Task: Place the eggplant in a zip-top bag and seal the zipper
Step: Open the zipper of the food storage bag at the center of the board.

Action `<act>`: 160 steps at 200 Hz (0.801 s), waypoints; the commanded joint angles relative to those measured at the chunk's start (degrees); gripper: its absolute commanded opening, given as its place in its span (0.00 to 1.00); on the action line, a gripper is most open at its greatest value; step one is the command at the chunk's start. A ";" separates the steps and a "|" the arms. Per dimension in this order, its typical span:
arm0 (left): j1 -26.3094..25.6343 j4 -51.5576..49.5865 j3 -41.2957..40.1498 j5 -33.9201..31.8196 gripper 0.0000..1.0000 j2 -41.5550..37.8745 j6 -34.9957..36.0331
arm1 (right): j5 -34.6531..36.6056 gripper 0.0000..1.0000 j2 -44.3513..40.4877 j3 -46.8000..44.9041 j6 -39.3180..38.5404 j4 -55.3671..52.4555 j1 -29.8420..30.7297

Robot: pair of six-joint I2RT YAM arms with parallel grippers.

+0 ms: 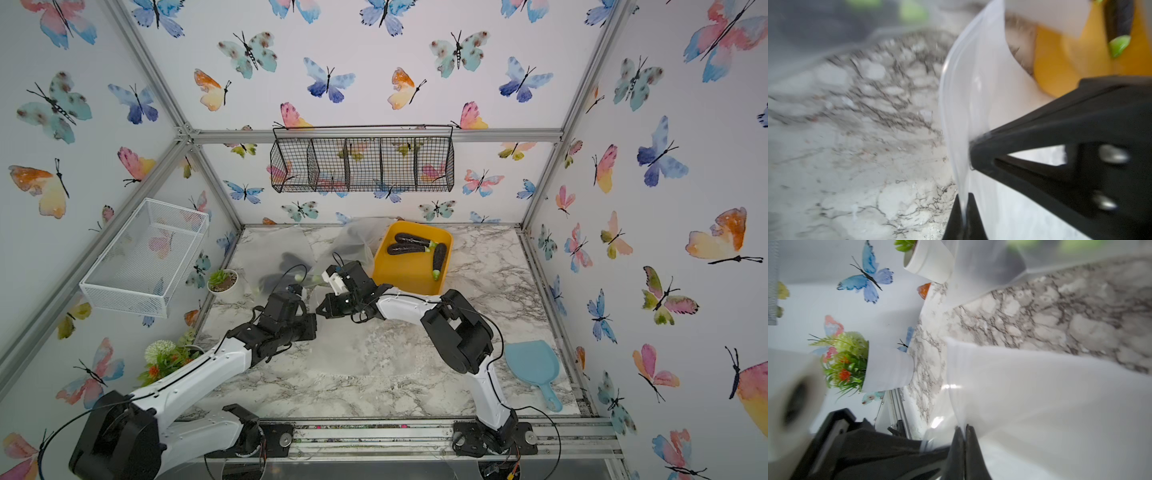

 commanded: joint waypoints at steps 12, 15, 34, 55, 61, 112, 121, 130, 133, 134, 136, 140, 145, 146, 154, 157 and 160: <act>0.04 -10.12 12.78 -11.24 0.00 -7.92 5.10 | -5.91 0.04 -3.33 8.55 -1.95 2.49 1.72; 0.00 -11.25 14.00 -11.93 0.00 -8.27 5.40 | -6.21 0.04 -3.28 9.67 -1.92 2.72 1.83; -0.05 -15.51 20.82 -14.39 0.00 -10.78 7.97 | -8.18 0.04 -2.84 14.83 0.04 6.83 2.30; -1.44 -17.71 26.59 -14.12 0.00 -12.03 8.69 | -9.21 0.04 -3.20 16.28 2.21 10.12 2.13; -2.61 -18.77 27.78 -14.75 0.00 -11.49 8.40 | -9.45 0.04 -3.37 16.14 2.01 9.59 2.00; -18.87 -18.65 27.81 -26.19 0.00 -4.49 5.72 | -8.84 0.04 -9.22 -3.02 3.36 13.53 -4.00; -18.48 -16.98 25.88 -23.18 0.00 -2.62 5.29 | -7.02 0.04 -10.24 -6.03 2.69 13.43 -4.65; -17.78 -15.56 23.84 -20.33 0.00 -0.41 3.56 | -5.06 0.04 -10.93 -8.17 1.25 11.70 -5.21; -17.67 -15.18 23.20 -19.74 0.00 0.25 2.70 | -4.63 0.04 -11.09 -8.78 0.88 11.36 -5.51; -17.63 -15.02 23.03 -19.54 0.00 0.54 2.44 | -4.50 0.04 -11.13 -8.98 0.79 11.18 -5.56; -17.55 -14.68 22.60 -19.07 0.00 1.02 2.14 | -4.26 0.04 -11.23 -9.35 0.65 11.11 -5.77; -17.35 -13.76 21.87 -17.99 0.00 1.91 1.77 | -3.81 0.04 -11.34 -10.29 0.52 10.94 -6.24; -17.19 -12.67 20.92 -17.14 0.00 2.71 1.33 | -3.25 0.04 -11.58 -11.40 0.47 10.63 -6.82; -17.17 -12.41 20.75 -17.01 0.00 2.91 1.19 | -3.15 0.04 -11.60 -11.61 0.45 10.51 -6.96; -16.85 -10.17 19.40 -15.97 0.00 3.74 0.57 | -2.20 0.04 -11.83 -13.05 -0.34 9.03 -7.97; -16.65 -9.27 19.12 -15.47 0.00 3.92 0.36 | -1.68 0.04 -11.89 -13.43 -0.74 8.31 -8.30; -16.31 -8.27 18.64 -14.83 0.00 4.05 0.02 | -1.27 0.04 -11.92 -13.75 -1.48 7.26 -8.59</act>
